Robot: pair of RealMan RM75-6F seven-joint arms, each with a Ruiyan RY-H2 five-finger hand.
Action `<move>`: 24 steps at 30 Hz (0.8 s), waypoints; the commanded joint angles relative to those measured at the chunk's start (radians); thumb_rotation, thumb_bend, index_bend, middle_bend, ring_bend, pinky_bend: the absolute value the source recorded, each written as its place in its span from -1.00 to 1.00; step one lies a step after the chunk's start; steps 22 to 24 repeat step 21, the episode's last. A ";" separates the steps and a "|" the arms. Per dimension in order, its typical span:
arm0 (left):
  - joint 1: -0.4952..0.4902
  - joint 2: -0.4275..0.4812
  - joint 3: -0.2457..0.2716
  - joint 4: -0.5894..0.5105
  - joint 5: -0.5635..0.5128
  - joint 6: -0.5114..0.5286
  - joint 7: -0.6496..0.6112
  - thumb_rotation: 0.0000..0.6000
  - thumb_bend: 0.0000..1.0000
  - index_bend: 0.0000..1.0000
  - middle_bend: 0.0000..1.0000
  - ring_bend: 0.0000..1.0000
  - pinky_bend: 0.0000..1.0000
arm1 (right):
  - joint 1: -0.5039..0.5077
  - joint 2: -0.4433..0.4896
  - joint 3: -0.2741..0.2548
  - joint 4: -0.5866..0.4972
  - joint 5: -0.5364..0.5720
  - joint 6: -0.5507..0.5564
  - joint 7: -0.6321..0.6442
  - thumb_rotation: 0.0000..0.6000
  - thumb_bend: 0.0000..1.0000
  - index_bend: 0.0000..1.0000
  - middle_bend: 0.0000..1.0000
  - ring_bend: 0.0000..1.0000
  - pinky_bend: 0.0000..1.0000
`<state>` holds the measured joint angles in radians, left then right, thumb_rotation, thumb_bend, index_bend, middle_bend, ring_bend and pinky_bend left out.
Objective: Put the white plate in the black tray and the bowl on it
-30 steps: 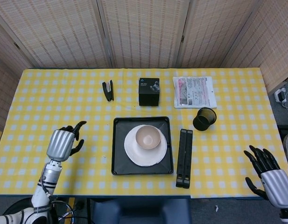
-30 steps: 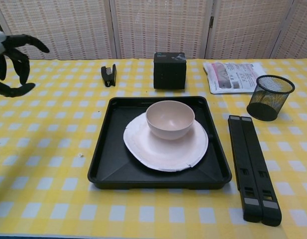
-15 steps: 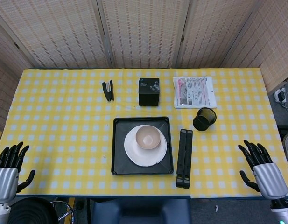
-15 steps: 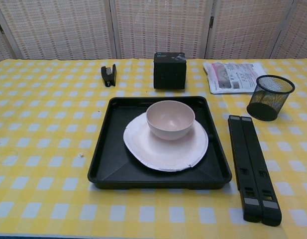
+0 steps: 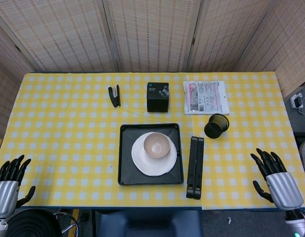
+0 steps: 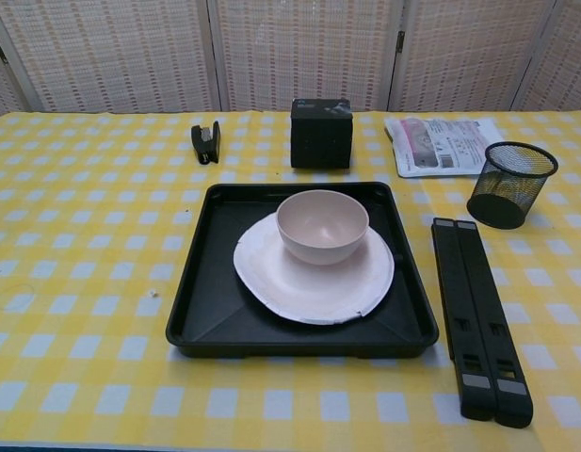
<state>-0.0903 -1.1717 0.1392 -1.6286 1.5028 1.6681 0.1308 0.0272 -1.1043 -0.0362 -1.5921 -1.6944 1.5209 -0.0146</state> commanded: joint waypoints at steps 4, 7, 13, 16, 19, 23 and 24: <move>0.011 0.005 -0.015 -0.001 0.010 -0.016 -0.005 1.00 -0.23 -0.80 -0.93 -1.00 -1.00 | -0.001 -0.002 -0.004 -0.004 -0.004 0.003 -0.013 1.00 -0.14 -1.00 -1.00 -1.00 -1.00; 0.018 0.014 -0.014 -0.003 0.020 -0.029 -0.024 1.00 -0.23 -0.80 -0.93 -1.00 -1.00 | -0.011 0.001 -0.011 -0.015 -0.023 0.026 -0.027 1.00 -0.15 -1.00 -1.00 -1.00 -1.00; 0.031 0.016 -0.018 -0.004 0.053 -0.030 -0.021 1.00 -0.23 -0.80 -0.93 -1.00 -1.00 | -0.027 0.001 -0.030 -0.024 -0.054 0.049 -0.062 1.00 -0.15 -1.00 -1.00 -1.00 -1.00; 0.036 0.014 -0.024 -0.007 0.060 -0.035 -0.012 1.00 -0.23 -0.80 -0.93 -1.00 -1.00 | -0.025 0.006 -0.031 -0.027 -0.050 0.041 -0.057 1.00 -0.14 -1.00 -1.00 -1.00 -1.00; 0.040 0.013 -0.030 -0.009 0.063 -0.042 -0.003 1.00 -0.23 -0.80 -0.93 -1.00 -1.00 | -0.025 0.011 -0.033 -0.028 -0.054 0.045 -0.052 1.00 -0.15 -1.00 -1.00 -1.00 -1.00; 0.044 0.013 -0.034 -0.009 0.067 -0.043 -0.002 1.00 -0.23 -0.79 -0.93 -1.00 -1.00 | -0.026 0.012 -0.033 -0.028 -0.056 0.047 -0.050 1.00 -0.15 -1.00 -1.00 -1.00 -1.00; 0.044 0.013 -0.034 -0.009 0.067 -0.043 -0.002 1.00 -0.23 -0.79 -0.93 -1.00 -1.00 | -0.026 0.012 -0.033 -0.028 -0.056 0.047 -0.050 1.00 -0.15 -1.00 -1.00 -1.00 -1.00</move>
